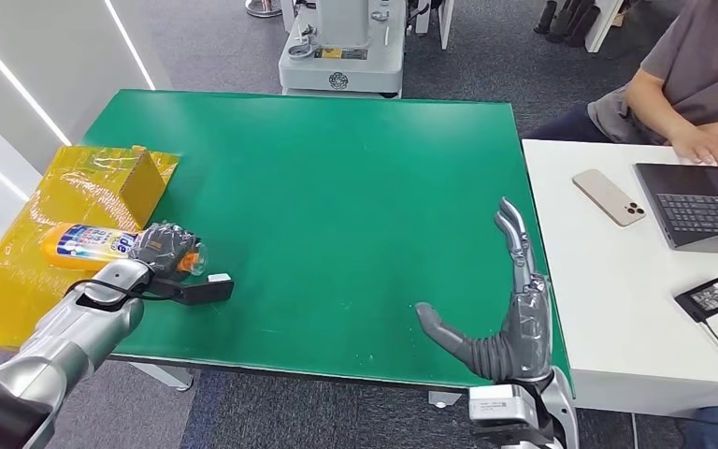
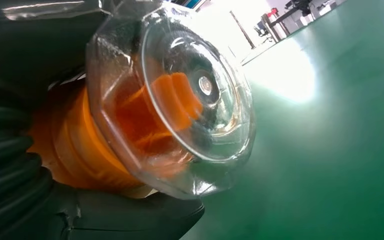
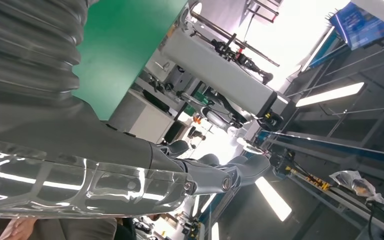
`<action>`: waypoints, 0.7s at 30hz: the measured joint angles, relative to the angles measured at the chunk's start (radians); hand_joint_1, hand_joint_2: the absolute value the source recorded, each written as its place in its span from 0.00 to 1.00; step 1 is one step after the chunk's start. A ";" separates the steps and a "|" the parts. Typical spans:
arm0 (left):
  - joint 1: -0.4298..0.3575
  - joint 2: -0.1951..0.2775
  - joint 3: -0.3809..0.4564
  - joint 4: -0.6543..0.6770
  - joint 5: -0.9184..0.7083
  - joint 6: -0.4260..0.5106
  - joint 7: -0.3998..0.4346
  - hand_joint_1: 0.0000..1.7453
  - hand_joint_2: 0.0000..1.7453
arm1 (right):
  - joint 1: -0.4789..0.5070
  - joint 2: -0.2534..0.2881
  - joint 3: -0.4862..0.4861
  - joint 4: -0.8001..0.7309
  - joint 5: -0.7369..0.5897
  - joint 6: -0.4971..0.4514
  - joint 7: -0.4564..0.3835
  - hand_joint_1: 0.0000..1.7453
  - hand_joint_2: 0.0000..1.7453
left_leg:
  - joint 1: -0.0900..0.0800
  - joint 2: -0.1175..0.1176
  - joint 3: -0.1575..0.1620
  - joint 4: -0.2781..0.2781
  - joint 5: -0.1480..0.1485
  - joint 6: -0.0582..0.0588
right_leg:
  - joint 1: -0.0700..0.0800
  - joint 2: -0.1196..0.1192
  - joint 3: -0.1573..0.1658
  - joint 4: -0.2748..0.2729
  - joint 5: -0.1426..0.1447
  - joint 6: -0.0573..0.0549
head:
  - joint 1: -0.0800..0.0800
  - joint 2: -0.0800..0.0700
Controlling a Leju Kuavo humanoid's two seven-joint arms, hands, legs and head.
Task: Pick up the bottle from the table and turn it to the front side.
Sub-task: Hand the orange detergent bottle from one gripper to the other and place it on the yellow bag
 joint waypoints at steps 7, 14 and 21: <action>0.015 0.006 0.000 0.008 -0.012 0.019 -0.010 1.00 1.00 | 0.007 0.000 0.000 -0.009 0.011 0.001 0.002 0.00 1.00 | 0.000 0.000 0.000 0.000 0.000 0.000 | 0.000 0.000 0.000 0.000 0.000 0.000 | 0.000 0.000; 0.034 0.000 0.004 0.010 0.004 0.078 -0.028 1.00 1.00 | 0.008 0.002 0.000 -0.016 0.022 0.013 0.008 0.00 1.00 | 0.000 0.000 0.000 0.000 0.000 0.000 | 0.000 0.000 0.000 0.000 0.000 0.000 | 0.000 0.000; 0.078 -0.013 0.056 0.010 0.060 0.213 -0.067 1.00 1.00 | 0.006 0.008 -0.001 -0.016 0.032 0.039 0.009 0.00 1.00 | 0.000 0.000 0.000 0.000 0.000 0.000 | 0.000 0.000 0.000 0.000 0.000 0.000 | 0.000 0.000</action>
